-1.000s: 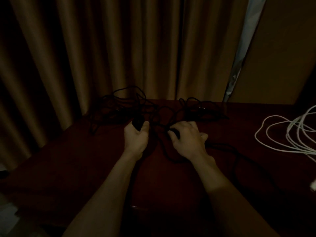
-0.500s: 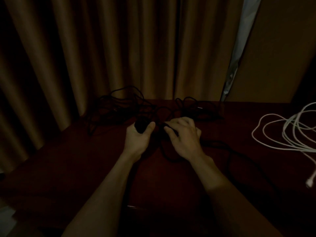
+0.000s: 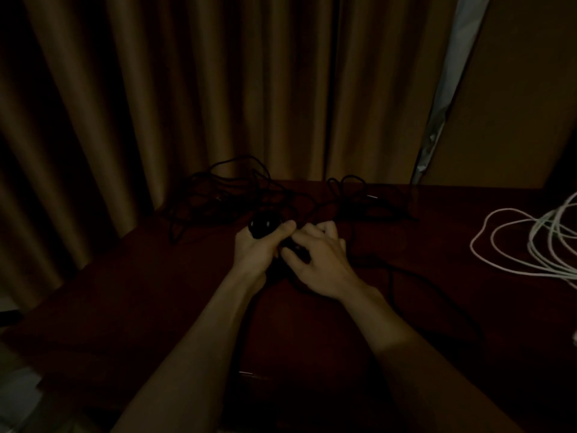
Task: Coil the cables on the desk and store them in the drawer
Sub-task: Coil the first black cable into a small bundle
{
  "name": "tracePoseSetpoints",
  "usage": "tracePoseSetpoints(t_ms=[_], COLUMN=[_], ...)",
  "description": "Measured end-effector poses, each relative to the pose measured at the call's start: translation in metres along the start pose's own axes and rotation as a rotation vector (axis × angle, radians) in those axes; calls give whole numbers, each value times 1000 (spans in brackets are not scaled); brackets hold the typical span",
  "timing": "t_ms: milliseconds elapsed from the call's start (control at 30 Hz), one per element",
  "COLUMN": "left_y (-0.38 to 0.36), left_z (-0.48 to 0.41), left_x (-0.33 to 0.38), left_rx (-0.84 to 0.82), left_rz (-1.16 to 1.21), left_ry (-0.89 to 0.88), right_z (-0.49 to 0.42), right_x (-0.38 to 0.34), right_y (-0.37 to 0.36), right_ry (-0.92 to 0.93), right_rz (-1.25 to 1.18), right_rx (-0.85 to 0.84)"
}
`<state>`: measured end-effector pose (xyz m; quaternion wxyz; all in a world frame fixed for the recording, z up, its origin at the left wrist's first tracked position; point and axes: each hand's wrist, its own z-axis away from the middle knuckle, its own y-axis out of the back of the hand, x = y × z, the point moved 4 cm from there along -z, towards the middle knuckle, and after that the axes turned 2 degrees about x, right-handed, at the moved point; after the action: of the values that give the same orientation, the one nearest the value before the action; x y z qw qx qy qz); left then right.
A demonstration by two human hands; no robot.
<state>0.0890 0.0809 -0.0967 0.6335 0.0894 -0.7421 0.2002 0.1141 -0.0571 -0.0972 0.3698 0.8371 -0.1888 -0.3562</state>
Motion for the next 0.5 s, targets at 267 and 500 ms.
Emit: tracePoseSetpoints(t_ms=[267, 500], left_y=[5, 10], left_z=[-5, -11], left_x=[-4, -5], left_rx=[26, 42], left_rz=[204, 183], left_ry=[116, 91], right_z=[0, -4], right_x=[20, 29], right_y=[2, 10], right_ry=[-144, -197], right_rz=[-50, -172], right_rx=[23, 138])
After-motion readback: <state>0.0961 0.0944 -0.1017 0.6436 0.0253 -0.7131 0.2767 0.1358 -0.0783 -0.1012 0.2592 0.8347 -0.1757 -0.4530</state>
